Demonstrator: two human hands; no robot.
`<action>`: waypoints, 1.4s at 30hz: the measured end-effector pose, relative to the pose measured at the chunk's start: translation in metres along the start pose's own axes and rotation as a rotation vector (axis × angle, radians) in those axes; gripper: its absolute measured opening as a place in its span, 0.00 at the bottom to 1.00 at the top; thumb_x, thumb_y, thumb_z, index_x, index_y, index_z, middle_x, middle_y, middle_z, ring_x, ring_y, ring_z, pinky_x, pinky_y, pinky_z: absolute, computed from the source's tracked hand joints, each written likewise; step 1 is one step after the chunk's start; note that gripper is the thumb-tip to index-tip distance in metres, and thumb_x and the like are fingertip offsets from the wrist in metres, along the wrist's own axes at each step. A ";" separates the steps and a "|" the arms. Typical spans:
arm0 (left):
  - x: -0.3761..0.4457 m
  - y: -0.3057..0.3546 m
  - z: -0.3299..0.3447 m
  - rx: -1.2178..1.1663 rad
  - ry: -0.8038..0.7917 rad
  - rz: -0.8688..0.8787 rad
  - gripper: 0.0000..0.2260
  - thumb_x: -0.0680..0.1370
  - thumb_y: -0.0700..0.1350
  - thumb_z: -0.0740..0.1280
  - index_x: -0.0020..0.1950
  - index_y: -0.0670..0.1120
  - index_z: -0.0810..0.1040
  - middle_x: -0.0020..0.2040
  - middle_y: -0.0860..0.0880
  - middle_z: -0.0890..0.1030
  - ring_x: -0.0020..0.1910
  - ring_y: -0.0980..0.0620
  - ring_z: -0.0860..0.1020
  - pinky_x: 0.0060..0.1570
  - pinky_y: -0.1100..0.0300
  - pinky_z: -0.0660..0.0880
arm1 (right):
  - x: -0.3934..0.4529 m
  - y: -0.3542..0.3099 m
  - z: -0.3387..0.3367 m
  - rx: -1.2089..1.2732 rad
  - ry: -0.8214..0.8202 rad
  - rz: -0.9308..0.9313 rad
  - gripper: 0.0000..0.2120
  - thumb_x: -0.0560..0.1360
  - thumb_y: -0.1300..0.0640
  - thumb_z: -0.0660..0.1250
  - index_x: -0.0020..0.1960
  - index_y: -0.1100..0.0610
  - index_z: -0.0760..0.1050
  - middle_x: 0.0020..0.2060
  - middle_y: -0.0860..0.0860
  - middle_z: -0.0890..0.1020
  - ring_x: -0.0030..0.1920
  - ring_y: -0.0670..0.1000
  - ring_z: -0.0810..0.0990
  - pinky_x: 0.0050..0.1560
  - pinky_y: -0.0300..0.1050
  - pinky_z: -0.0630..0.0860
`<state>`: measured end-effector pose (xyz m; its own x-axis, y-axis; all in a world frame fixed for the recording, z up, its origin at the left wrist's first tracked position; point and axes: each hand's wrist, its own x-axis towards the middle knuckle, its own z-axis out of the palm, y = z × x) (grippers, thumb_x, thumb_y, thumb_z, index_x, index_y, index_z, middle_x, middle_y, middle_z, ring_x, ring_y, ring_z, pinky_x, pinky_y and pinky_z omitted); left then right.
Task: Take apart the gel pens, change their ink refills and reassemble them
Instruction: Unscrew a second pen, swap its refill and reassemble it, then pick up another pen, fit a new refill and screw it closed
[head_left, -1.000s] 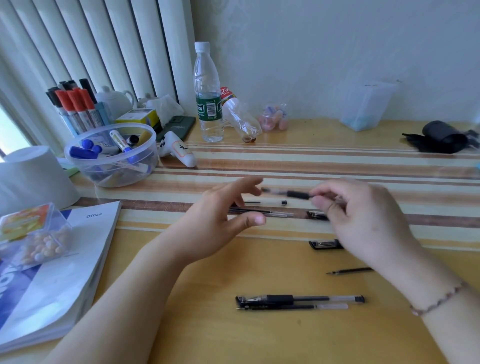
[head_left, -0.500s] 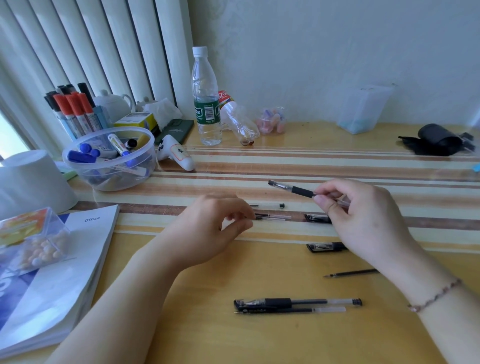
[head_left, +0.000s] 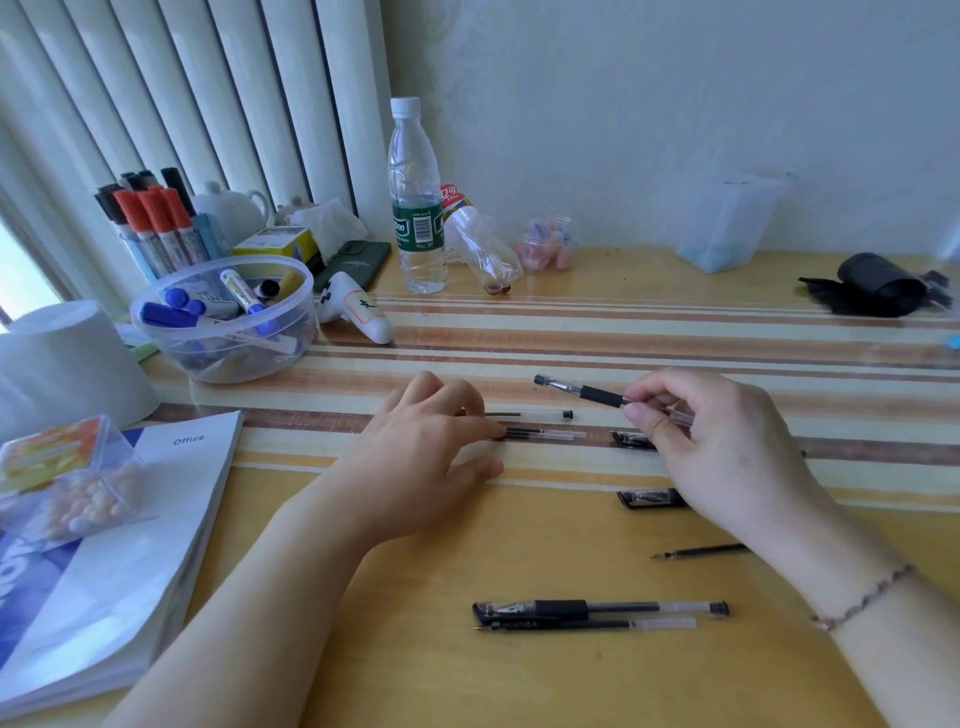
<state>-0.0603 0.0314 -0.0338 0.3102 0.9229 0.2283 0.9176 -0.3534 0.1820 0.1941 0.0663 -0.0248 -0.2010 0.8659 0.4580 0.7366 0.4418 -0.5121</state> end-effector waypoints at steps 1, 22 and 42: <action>0.000 0.000 0.001 -0.010 -0.002 -0.009 0.17 0.78 0.58 0.61 0.66 0.57 0.75 0.59 0.57 0.71 0.59 0.53 0.64 0.62 0.57 0.63 | 0.000 0.000 0.001 0.012 -0.016 -0.002 0.03 0.75 0.55 0.70 0.48 0.49 0.81 0.40 0.41 0.82 0.41 0.47 0.81 0.41 0.46 0.79; -0.007 0.015 -0.013 -0.063 -0.012 0.119 0.05 0.71 0.52 0.72 0.42 0.56 0.76 0.39 0.60 0.73 0.43 0.58 0.71 0.42 0.59 0.73 | -0.023 -0.041 0.024 -0.034 -0.350 -0.204 0.13 0.76 0.56 0.67 0.60 0.46 0.77 0.47 0.39 0.78 0.48 0.39 0.75 0.53 0.36 0.74; 0.001 0.049 -0.009 -0.188 0.200 0.128 0.21 0.77 0.61 0.64 0.62 0.49 0.77 0.56 0.54 0.76 0.56 0.53 0.74 0.54 0.56 0.73 | 0.008 0.017 -0.062 -0.309 -0.559 0.047 0.06 0.70 0.42 0.71 0.42 0.38 0.73 0.38 0.39 0.78 0.39 0.41 0.77 0.40 0.43 0.77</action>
<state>-0.0173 0.0132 -0.0162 0.3482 0.8273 0.4408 0.8065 -0.5040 0.3091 0.2448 0.0666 0.0153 -0.4090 0.9111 -0.0510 0.8883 0.3847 -0.2509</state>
